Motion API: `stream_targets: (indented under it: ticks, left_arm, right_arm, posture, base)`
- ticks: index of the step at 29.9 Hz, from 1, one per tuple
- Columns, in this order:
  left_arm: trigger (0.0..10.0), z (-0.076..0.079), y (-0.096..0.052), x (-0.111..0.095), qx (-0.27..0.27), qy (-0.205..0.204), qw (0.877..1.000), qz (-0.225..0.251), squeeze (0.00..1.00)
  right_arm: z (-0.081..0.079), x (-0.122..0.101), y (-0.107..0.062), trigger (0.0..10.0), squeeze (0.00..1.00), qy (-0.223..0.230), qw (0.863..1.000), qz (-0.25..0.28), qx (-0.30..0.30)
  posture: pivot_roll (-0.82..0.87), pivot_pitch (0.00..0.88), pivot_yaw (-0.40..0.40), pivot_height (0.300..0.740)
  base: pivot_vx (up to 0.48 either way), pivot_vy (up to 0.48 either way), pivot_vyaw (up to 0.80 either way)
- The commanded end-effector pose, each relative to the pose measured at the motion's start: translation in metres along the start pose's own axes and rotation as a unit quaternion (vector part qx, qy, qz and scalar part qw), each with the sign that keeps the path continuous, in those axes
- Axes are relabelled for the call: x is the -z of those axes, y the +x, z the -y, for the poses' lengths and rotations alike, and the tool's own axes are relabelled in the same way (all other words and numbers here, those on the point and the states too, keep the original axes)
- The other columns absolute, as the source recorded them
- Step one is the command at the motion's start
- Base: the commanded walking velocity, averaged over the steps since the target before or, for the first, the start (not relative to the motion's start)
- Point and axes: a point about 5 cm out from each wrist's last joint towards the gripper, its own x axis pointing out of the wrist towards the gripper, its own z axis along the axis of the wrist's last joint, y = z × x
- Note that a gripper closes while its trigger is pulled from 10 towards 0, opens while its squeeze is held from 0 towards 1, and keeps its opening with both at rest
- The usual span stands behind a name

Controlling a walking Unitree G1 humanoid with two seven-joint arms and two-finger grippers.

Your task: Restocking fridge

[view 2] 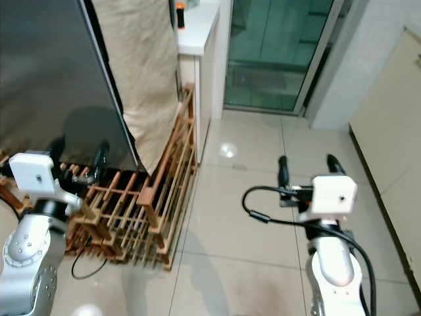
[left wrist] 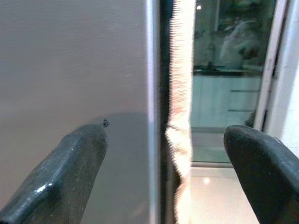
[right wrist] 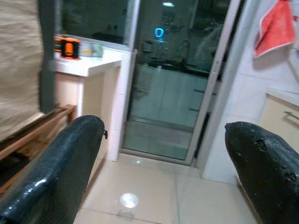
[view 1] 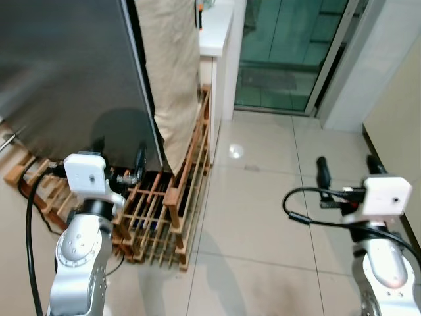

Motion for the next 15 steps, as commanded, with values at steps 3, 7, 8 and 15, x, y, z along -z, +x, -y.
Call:
stream_targets:
  ticks: [3, 7, 8, 15]
  left_arm:
    - [10.0, -0.001, 0.009, -0.008, -0.013, -0.004, 1.0, 0.013, 0.0]
    - [10.0, -0.004, 0.013, -0.012, -0.034, -0.018, 0.999, 0.014, 0.0]
    - [10.0, -0.005, 0.015, -0.013, -0.044, -0.026, 0.999, 0.014, 0.0]
    - [10.0, -0.009, 0.019, -0.014, -0.065, -0.03, 0.997, 0.012, 0.0]
  right_arm:
    - [-0.004, -0.001, 0.008, 10.0, 0.0, -0.003, 1.0, 0.008, -0.004]
    - [-0.007, -0.001, 0.012, 10.0, 0.0, 0.001, 1.0, 0.009, -0.007]
    - [-0.007, -0.001, 0.014, 10.0, 0.0, 0.002, 1.0, 0.008, -0.007]
    - [-0.01, 0.0, 0.019, 10.0, 0.0, 0.006, 1.0, 0.008, -0.014]
  posture:
    - [-0.13, 0.007, 0.032, 0.74]
    - [-0.13, 0.007, 0.031, 0.74]
    - [-0.13, 0.007, 0.031, 0.74]
    - [-0.12, 0.002, 0.03, 0.74]
  base:
    - [0.465, 0.0, 0.0]
    - [0.443, 0.0, 0.0]
    - [0.319, 0.36, 0.0]
    - [0.0, 0.123, 0.0]
